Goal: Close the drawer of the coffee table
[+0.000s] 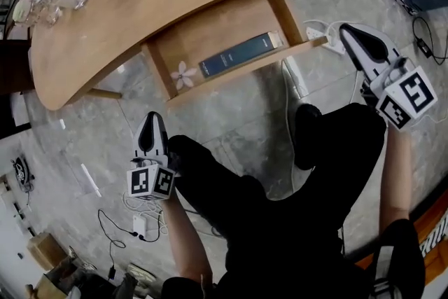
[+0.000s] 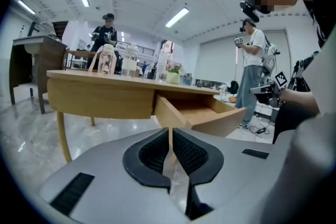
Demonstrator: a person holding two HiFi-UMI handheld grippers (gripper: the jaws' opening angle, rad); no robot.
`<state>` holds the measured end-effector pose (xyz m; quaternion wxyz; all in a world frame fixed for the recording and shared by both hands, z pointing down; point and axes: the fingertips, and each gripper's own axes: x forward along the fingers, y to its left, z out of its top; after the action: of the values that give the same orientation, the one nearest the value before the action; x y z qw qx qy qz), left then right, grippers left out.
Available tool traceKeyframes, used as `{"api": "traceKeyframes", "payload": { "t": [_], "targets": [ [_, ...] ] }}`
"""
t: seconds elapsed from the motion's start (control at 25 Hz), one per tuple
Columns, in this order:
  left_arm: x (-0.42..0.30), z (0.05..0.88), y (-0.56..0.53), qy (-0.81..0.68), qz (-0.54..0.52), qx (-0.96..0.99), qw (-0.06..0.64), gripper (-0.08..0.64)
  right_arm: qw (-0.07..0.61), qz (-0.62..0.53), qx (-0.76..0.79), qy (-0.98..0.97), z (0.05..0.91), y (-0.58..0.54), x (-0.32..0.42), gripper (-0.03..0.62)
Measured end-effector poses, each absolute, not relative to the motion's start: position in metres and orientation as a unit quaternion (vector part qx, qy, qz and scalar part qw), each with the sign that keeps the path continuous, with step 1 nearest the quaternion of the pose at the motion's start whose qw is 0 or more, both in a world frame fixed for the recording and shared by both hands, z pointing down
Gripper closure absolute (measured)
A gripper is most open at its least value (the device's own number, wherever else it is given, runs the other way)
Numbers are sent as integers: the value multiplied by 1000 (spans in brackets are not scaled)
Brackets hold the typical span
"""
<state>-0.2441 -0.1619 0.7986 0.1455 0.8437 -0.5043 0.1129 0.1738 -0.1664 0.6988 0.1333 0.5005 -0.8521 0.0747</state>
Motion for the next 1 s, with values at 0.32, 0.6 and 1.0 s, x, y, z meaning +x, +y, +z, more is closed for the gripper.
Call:
{"api": "traceKeyframes", "payload": {
  "t": [0.32,0.6,1.0],
  "targets": [
    [-234,840,-148,-461,167,852,182,463,173,111,470,-859,755,-156,181,578],
    [-213,857,-152,-434,187,864,175,371,194,112,463,-858,782,-154,171,525],
    [-188,867,-164,-416,178,873,182,305,218,180,472,-835,829,-166,181,417]
  ]
}}
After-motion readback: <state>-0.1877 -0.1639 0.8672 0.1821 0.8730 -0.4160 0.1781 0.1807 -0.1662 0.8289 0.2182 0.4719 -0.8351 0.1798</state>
